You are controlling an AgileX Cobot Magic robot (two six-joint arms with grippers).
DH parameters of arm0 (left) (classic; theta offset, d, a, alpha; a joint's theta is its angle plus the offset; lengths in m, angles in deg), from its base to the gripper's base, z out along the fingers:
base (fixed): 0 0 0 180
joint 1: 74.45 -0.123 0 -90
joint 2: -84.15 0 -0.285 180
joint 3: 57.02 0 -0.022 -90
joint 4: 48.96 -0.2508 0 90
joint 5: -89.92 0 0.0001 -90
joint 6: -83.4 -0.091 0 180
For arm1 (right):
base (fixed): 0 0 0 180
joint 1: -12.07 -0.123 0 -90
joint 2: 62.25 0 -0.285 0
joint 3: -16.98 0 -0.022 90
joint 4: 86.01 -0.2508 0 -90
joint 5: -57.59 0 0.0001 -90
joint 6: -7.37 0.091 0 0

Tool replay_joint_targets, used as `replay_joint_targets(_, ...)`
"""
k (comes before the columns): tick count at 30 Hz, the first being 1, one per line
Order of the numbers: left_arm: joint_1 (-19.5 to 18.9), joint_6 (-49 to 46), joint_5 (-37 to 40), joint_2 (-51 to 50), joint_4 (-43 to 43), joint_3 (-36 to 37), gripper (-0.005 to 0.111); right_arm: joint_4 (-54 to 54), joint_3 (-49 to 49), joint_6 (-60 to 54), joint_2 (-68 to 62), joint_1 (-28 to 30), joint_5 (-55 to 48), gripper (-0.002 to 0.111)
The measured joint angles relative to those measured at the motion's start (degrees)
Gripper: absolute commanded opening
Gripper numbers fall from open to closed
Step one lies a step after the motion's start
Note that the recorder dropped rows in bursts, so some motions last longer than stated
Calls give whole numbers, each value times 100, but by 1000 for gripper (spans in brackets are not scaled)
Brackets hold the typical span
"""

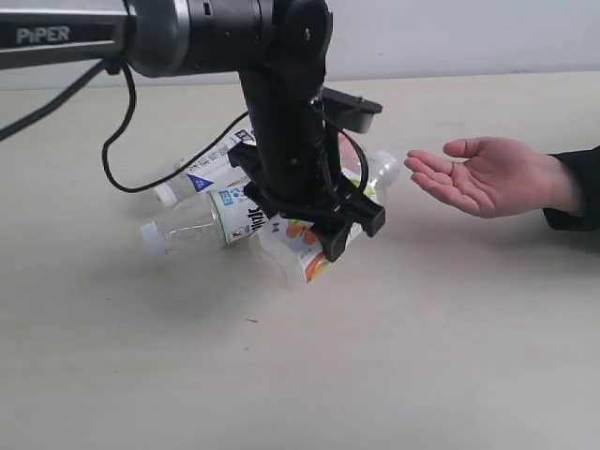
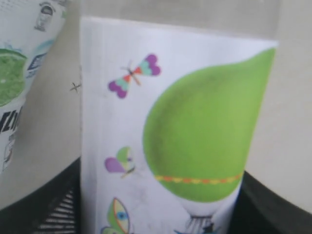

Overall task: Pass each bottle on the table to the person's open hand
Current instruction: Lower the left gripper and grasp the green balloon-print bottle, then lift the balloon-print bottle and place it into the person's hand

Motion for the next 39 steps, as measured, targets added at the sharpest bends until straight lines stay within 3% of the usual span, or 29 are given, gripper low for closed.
replay_joint_targets(7, 118, 617, -162, 504, 12, 0, 0, 0, 0, 0, 0, 0, 0, 0)
replay_joint_targets(12, 327, 1630, -384, 620, 48, -63, 0, 0, 0, 0, 0, 0, 0, 0)
replay_joint_targets(22, 778, 3295, -1069, 620, 220, -1063, 0, 0, 0, 0, 0, 0, 0, 0)
replay_joint_targets(31, 795, 3392, -1143, -652, 908, -2227, 0, 0, 0, 0, 0, 0, 0, 0)
replay_joint_targets(39, 795, 3495, -1438, -1031, 943, -2450, 0, 0, 0, 0, 0, 0, 0, 0)
